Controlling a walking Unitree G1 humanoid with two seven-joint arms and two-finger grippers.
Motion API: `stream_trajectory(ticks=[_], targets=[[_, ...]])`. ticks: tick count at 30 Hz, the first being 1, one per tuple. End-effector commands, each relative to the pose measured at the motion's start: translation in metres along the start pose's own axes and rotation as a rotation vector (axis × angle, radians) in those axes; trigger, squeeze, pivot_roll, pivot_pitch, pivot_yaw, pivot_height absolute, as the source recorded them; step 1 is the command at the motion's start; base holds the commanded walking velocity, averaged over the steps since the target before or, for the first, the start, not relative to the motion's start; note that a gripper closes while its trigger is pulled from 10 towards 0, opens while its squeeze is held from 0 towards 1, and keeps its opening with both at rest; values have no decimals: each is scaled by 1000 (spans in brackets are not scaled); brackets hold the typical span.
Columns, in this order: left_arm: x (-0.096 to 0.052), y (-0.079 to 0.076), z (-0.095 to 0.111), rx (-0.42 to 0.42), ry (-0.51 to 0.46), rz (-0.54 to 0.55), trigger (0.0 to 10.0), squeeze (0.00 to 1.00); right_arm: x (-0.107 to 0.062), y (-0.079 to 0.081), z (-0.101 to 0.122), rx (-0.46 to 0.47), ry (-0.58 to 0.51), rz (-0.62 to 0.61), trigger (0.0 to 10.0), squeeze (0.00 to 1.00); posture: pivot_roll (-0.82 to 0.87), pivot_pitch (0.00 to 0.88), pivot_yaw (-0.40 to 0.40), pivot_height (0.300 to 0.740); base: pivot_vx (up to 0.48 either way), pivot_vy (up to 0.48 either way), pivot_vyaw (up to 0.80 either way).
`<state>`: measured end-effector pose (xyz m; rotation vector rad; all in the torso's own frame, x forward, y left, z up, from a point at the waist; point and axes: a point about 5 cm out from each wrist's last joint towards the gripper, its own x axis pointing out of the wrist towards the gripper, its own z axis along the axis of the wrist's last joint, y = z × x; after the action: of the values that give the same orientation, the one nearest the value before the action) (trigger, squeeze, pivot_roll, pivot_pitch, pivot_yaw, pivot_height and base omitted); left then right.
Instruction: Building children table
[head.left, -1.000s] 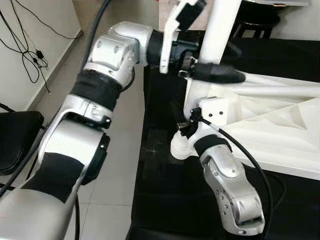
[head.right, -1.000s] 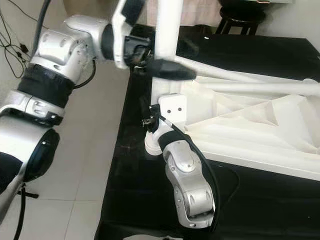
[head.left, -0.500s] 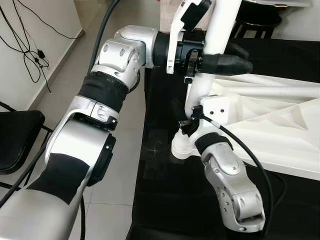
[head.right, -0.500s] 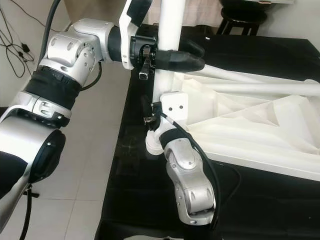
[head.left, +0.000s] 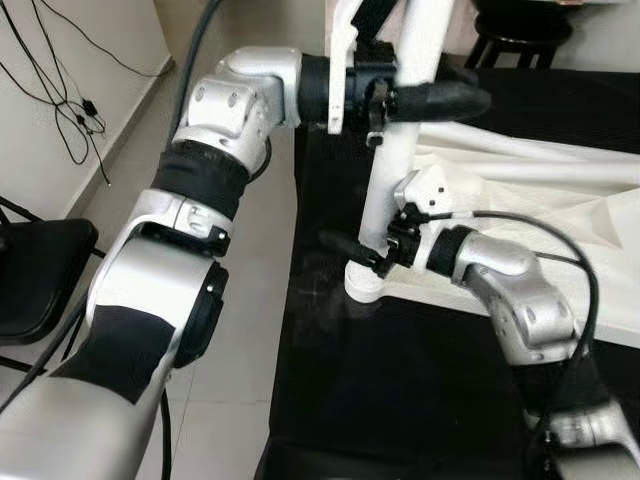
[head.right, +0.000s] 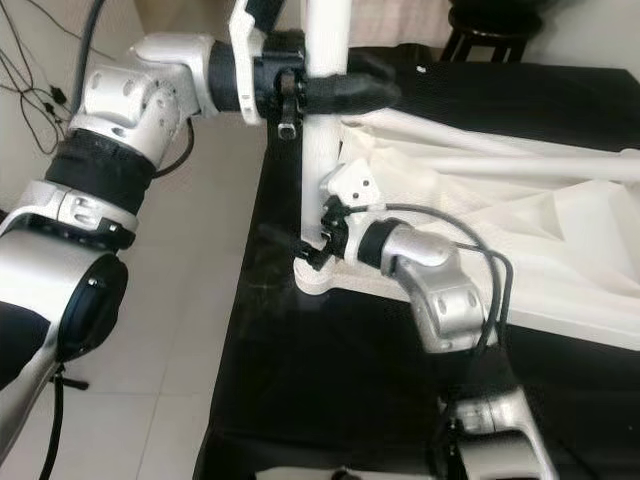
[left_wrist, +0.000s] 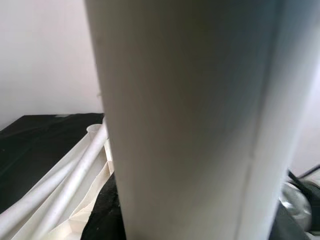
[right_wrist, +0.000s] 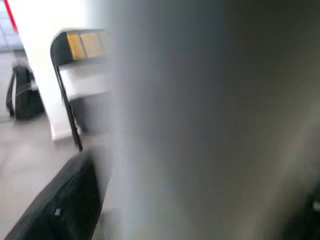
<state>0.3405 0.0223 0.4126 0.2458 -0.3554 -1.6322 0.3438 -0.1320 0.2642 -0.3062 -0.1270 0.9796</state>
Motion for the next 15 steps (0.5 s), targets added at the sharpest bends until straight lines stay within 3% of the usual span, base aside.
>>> stream_trajectory(ticks=[1,5,7,8,15], targets=[[25,-12,1,4,5,-129,0,0,20,11,-2,34,16,124,10000,0,34,207,20,740,0,0,0],[27,-14,-2,-1,8,-145,0,0,30,7,0,118,-13,173,10000,0,34,207,21,740,0,0,0],[28,-16,-4,-3,11,-156,0,0,42,6,-1,214,-49,215,10000,0,35,210,25,740,0,0,0],[29,-17,-5,-4,12,-161,0,0,45,7,-2,243,-63,231,0,0,41,215,23,740,0,0,0],[31,-19,-6,-3,18,-183,0,0,50,13,-9,267,-84,301,0,0,45,218,22,740,0,0,0]])
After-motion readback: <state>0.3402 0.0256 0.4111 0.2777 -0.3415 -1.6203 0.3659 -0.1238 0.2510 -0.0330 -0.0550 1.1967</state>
